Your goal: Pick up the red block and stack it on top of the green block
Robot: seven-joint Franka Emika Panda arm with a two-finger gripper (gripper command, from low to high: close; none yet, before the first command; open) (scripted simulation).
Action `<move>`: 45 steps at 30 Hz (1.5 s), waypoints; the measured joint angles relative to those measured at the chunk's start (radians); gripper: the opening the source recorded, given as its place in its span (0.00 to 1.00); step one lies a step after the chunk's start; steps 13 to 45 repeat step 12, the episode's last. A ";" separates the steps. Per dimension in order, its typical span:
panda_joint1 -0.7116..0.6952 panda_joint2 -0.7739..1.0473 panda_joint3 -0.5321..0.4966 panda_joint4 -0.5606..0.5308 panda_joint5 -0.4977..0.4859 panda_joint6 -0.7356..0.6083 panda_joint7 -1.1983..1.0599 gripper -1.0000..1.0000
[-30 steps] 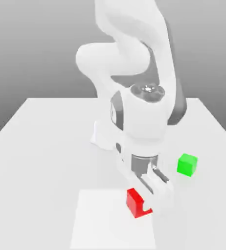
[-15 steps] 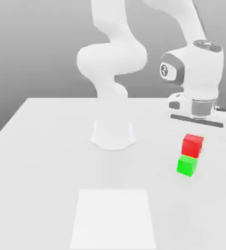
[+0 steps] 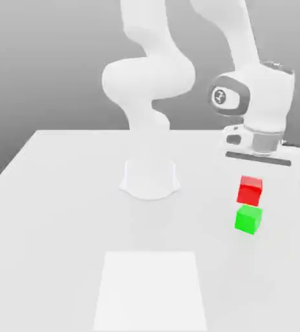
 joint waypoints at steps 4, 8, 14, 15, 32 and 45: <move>-0.037 0.044 0.018 0.001 -0.061 0.035 0.041 0.00; -0.067 0.087 0.031 0.002 -0.116 0.068 0.078 0.00; -0.085 0.126 0.037 0.004 -0.156 0.100 0.105 0.00; -0.085 0.126 0.037 0.004 -0.156 0.100 0.105 0.00; -0.085 0.126 0.037 0.004 -0.156 0.100 0.105 0.00; -0.085 0.126 0.037 0.004 -0.156 0.100 0.105 0.00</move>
